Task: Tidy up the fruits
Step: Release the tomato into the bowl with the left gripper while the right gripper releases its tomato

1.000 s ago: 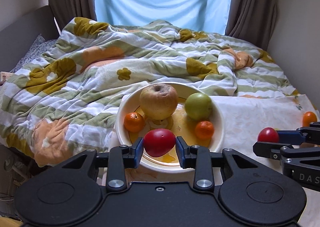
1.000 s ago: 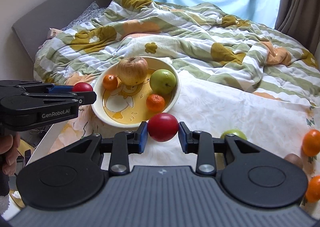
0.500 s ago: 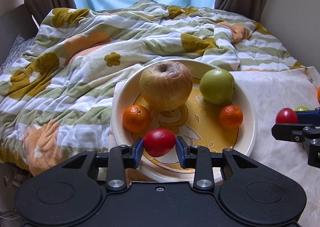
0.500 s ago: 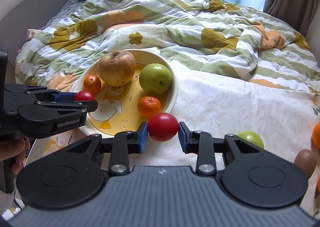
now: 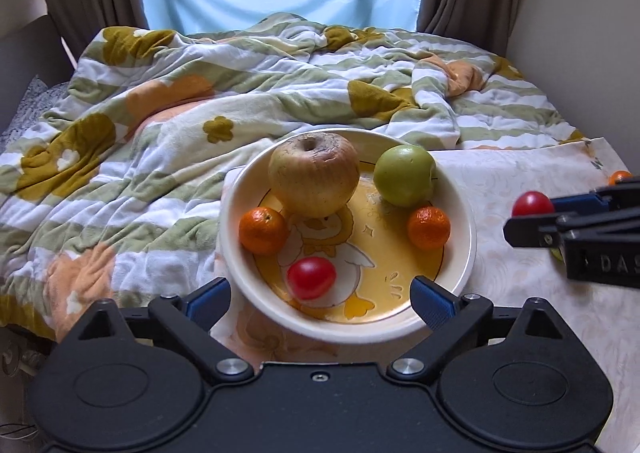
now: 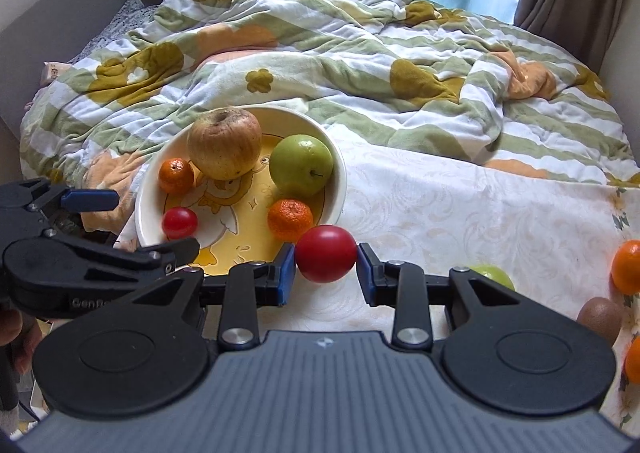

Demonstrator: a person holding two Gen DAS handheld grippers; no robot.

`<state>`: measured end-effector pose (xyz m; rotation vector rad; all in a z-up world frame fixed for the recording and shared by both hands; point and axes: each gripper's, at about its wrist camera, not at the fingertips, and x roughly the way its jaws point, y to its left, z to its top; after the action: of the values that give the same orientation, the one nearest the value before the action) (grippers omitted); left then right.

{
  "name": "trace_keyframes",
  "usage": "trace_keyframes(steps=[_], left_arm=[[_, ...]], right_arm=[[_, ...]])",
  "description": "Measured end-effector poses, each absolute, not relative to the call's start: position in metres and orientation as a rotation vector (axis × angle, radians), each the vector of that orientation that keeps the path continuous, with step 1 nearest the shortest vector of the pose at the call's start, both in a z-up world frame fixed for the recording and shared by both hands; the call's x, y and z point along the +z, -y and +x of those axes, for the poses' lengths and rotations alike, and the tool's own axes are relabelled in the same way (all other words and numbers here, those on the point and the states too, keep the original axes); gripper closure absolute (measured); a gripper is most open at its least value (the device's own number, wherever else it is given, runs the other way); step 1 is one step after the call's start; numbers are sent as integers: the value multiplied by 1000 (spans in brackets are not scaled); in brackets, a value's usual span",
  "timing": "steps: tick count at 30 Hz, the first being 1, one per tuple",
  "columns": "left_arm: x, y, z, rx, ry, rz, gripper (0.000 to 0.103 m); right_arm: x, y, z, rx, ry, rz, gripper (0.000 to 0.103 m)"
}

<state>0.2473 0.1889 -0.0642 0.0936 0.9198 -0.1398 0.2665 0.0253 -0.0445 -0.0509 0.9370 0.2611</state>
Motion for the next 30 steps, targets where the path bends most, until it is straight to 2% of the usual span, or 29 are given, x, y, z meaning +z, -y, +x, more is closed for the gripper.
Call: trace_keyframes(steps=[11,26,28,30], left_arm=[[-56,-203,210,-32,-916,51,4],[-63,-207,190,40,-919,4,4],[-65,-205,189,41,-926,5,4],[-65,-204,188,43,-928,8,4]], right_arm=[[-44,-53,283,406,-937,-112,55],[-81,-98,299,563,-975,-171,54],[-81,-98,298,571,-974,-171,51],[-79,-97,297,574,-968,-171,40]])
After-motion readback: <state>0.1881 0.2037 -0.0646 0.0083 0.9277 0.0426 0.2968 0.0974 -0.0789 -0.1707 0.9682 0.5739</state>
